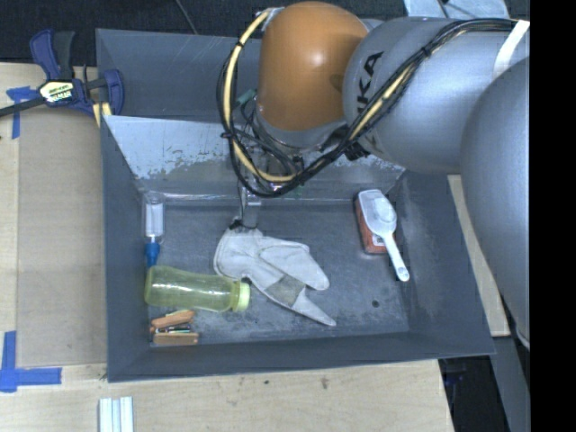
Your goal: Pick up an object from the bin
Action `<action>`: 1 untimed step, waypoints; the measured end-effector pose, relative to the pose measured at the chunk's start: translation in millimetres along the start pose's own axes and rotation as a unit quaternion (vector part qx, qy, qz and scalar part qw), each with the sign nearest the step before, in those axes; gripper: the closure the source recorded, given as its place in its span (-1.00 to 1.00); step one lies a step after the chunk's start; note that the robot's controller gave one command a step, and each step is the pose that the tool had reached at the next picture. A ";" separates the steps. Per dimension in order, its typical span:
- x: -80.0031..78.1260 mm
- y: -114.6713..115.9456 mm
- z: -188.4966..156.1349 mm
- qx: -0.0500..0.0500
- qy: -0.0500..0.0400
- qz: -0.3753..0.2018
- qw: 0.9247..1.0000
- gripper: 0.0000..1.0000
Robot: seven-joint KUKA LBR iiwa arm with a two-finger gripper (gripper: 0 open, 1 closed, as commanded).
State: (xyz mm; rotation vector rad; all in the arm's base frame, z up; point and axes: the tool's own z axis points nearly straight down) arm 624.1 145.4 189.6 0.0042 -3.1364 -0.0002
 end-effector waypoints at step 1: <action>-1.8 -0.8 -5.6 -0.001 -0.004 0.001 1.000 -1.00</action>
Offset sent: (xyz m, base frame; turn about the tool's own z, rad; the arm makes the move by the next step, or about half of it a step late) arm -0.0211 -0.0393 -0.1196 -0.2112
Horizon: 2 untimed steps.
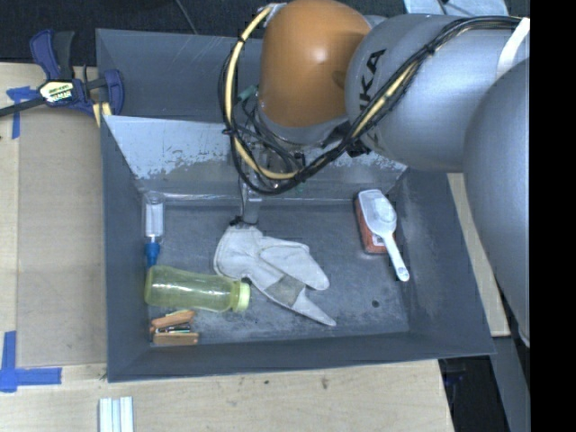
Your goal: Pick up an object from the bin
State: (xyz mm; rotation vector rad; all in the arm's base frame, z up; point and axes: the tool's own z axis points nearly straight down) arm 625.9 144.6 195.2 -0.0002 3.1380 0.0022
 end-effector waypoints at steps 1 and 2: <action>8.9 -16.1 51.5 0.000 -0.002 -0.046 0.999 -1.00; 16.4 -28.3 68.7 0.001 0.003 -0.063 0.998 -1.00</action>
Offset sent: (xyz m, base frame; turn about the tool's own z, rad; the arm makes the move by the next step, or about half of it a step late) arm -0.0203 -0.0377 -0.0460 -0.1416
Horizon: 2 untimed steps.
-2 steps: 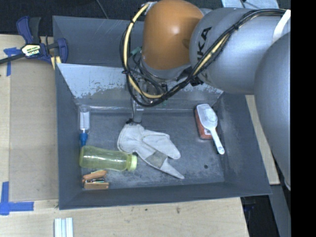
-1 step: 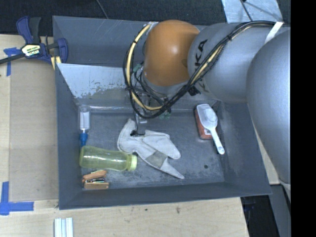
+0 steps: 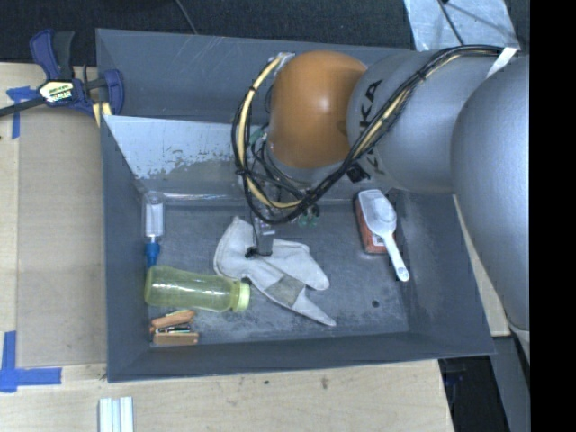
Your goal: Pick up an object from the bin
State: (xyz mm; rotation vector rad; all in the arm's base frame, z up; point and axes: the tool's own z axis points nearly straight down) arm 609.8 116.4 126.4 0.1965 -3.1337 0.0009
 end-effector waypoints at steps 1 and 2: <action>0.4 -1.6 -2.2 0.000 -0.002 -0.032 0.999 -1.00; 13.5 -6.5 56.9 -0.001 -0.002 0.027 1.000 -1.00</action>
Offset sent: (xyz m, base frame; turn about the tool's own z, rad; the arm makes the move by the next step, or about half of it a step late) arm -0.0140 -0.0083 -0.0564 0.0518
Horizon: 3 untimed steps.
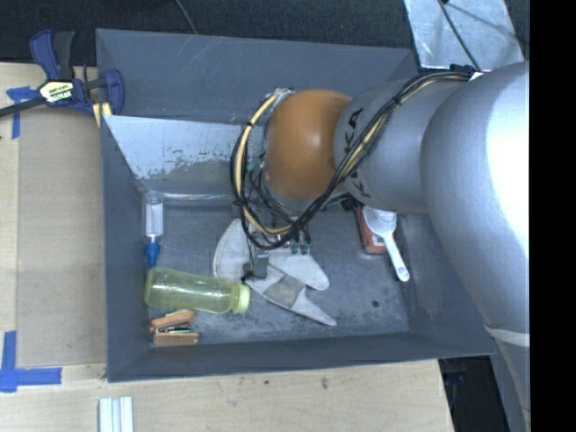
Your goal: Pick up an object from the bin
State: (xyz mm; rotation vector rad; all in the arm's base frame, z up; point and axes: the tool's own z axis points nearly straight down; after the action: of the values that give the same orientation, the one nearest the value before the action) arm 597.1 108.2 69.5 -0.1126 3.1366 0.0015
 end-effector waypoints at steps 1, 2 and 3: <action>1.7 -1.0 -3.4 -0.001 0.000 -0.019 1.000 1.00; 1.7 -1.0 -3.4 -0.001 0.000 -0.019 1.000 1.00; 2.1 -1.0 -6.0 -0.001 0.000 -0.019 1.000 1.00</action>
Offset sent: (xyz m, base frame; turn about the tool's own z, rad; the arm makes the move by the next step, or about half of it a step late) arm 0.0000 0.0000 0.0000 0.0000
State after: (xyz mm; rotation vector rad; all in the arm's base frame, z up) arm 595.0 107.0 75.5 -0.1711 3.1337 0.0033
